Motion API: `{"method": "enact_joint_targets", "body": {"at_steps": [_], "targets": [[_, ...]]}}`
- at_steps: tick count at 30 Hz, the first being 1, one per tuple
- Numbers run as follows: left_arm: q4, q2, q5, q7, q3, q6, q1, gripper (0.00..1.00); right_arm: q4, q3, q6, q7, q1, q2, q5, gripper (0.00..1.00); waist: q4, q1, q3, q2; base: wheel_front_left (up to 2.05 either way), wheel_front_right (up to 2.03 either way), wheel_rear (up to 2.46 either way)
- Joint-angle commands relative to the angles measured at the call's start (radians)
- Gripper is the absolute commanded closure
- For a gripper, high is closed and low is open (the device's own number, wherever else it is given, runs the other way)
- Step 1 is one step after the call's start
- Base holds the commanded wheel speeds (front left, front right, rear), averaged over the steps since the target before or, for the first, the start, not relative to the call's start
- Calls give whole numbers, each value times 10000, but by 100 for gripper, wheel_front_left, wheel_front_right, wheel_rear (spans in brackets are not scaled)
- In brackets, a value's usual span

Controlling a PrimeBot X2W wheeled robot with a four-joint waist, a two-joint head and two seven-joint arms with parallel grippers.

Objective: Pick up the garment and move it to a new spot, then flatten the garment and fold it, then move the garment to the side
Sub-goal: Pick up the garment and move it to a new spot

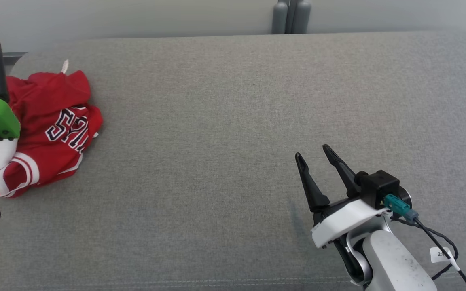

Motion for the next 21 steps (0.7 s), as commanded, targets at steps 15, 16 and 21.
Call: {"method": "enact_joint_targets", "body": {"at_steps": [15, 16, 21], "targets": [[2999, 1052, -2231, 1439, -1991, -109, -1605, 0, -189, -80, 1, -126, -673, -42, -246, 0, -1211, 0, 1622, 0, 0, 0, 0], [3118, 1113, -2393, 1526, -2105, -109, -1634, 0, -190, -84, 1, -135, -671, -42, -251, 0, -1231, 0, 1640, 0, 0, 0, 0], [3611, 1238, -3125, 2300, -2725, -110, -1524, 0, -194, -99, 1, -165, -654, -42, -266, 0, -1284, 0, 1667, 0, 0, 0, 0]]}}
